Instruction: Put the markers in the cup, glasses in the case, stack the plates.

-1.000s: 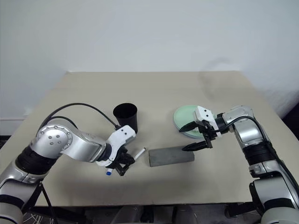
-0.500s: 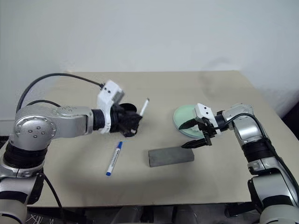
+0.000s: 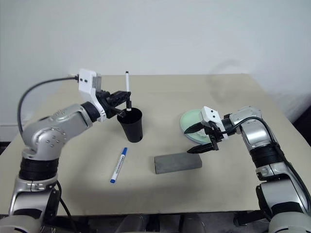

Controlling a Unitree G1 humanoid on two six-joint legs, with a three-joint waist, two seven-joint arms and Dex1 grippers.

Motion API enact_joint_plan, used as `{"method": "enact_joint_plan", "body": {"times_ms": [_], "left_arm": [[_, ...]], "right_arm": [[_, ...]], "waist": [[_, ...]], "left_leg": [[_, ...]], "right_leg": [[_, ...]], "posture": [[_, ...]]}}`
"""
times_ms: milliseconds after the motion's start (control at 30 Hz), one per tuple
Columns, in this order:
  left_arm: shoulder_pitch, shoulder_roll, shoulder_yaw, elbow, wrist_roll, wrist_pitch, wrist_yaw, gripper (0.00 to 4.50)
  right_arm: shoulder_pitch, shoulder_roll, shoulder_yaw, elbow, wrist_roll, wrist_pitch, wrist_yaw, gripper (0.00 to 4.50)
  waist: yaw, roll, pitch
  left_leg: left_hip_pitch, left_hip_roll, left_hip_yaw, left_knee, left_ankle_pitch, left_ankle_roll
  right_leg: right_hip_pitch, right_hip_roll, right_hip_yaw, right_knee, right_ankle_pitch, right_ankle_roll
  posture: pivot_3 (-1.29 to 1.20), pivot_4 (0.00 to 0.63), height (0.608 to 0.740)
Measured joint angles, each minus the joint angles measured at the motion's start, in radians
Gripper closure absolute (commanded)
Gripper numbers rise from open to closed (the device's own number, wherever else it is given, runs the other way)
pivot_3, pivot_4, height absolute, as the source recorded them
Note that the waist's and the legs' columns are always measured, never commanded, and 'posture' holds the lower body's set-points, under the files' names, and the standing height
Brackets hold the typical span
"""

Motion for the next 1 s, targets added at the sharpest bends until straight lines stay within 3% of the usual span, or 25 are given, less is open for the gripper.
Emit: {"method": "enact_joint_plan", "body": {"times_ms": [233, 567, 1000], "left_arm": [[0.015, -0.06, 0.001, 0.061, 0.16, -0.139, -0.091, 4.46], [0.059, -0.076, -0.007, 0.064, 0.269, -0.135, -0.171, 4.46], [0.095, -0.102, -0.005, 0.064, 0.321, -0.138, -0.257, 4.46]], "right_arm": [[-0.001, 0.001, 0.0, -0.003, 0.0, 0.008, 0.0, 0.15], [-0.001, 0.001, 0.0, -0.003, 0.0, 0.011, 0.0, 0.15], [-0.017, 0.012, -0.014, 0.007, 0.002, 0.02, -0.014, 0.15]], "waist": [[-0.001, -0.001, 0.0], [-0.002, -0.001, 0.0], [-0.001, -0.001, 0.0]], "left_leg": [[0.0, 0.0, 0.0, 0.0, -0.001, 0.002], [0.0, 0.0, 0.0, 0.0, -0.002, 0.004], [0.0, 0.0, -0.001, 0.0, -0.003, 0.006]], "right_leg": [[0.0, -0.001, 0.0, -0.001, 0.002, -0.001], [0.0, -0.001, 0.0, -0.001, 0.003, -0.001], [0.0, -0.002, 0.0, -0.002, 0.003, -0.001]], "posture": [[0.0, 0.0, 0.7], [0.0, 0.0, 0.7], [0.0, 0.0, 0.7]]}}
